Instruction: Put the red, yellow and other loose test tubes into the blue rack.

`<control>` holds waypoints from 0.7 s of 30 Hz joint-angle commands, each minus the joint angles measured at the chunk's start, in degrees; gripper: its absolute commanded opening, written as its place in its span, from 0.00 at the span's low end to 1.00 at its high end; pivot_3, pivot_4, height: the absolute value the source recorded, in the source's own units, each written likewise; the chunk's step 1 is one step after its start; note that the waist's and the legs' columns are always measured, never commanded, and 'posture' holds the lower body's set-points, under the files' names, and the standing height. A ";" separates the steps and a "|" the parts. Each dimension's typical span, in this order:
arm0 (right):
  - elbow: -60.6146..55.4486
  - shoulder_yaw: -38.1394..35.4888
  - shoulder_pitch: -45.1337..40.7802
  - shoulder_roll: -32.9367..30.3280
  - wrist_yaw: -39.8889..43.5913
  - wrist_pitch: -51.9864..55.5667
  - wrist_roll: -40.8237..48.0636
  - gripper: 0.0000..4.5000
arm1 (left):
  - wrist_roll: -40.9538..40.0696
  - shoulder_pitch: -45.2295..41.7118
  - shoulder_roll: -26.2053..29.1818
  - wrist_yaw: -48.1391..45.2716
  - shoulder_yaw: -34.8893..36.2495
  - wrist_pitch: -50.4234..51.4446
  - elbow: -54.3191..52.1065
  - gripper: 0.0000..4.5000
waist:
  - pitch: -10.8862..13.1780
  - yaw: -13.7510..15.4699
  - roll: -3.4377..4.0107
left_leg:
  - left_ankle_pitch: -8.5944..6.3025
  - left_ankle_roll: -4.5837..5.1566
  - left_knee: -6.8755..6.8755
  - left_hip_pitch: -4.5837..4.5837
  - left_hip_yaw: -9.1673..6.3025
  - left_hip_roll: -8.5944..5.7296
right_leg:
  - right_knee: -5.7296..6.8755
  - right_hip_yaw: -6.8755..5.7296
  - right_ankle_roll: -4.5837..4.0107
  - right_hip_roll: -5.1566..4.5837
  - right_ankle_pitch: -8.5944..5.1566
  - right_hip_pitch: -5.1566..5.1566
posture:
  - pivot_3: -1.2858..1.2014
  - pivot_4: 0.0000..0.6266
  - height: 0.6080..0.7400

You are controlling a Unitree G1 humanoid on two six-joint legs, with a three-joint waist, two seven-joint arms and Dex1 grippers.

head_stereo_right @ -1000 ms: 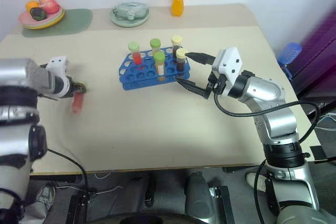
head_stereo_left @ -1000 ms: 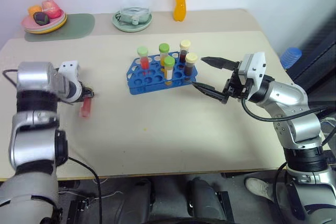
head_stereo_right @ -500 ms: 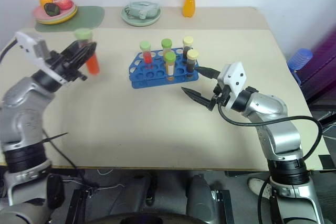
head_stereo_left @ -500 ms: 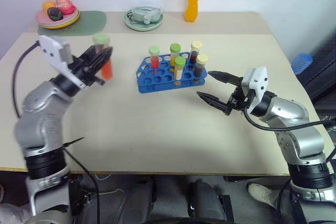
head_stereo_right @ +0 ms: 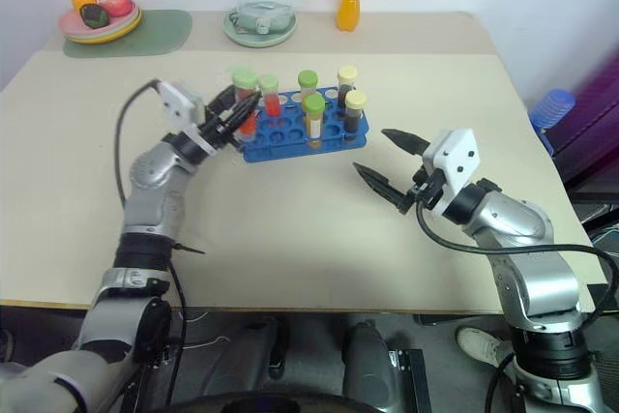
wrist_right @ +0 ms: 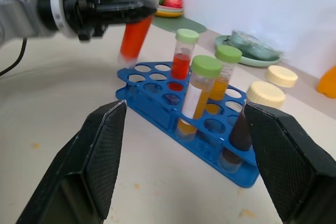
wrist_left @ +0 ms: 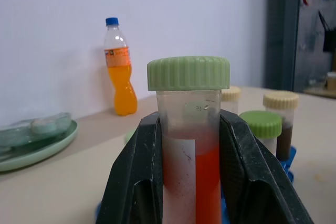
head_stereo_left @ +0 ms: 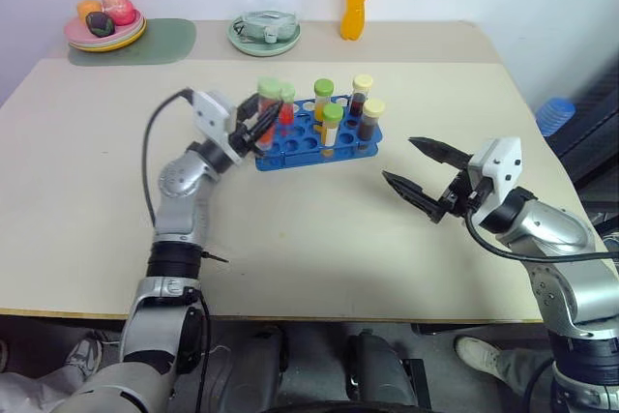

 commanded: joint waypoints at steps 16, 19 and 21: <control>-4.14 -1.78 -2.61 -1.34 -2.01 3.25 1.86 0.81 | 1.86 -6.01 -5.27 2.60 -1.48 -18.33 19.91 0.19 | 0.00 -0.01 0.00 | -0.01 0.02 0.02 -0.01 0.00 -0.06 | 0.02 -0.02 0.02 0.02 0.01 0.00 | 0.52 0.24 1.00; -4.22 -1.87 -2.80 -1.35 -2.29 3.27 1.77 0.81 | 2.27 -6.92 -5.63 2.79 -1.53 -20.19 22.80 0.19 | 0.00 -0.01 0.00 | -0.01 0.02 0.03 -0.01 0.01 -0.06 | 0.02 -0.02 0.02 0.02 0.01 0.00 | 0.52 0.24 1.00; -4.40 -2.00 -2.85 -1.34 -2.56 3.37 1.79 0.81 | 2.51 -7.54 -5.84 3.01 -1.47 -21.10 24.34 0.19 | -0.01 0.04 0.00 | -0.01 0.02 0.03 -0.01 0.01 -0.06 | 0.02 -0.02 0.03 0.02 0.01 0.00 | 0.52 0.24 1.00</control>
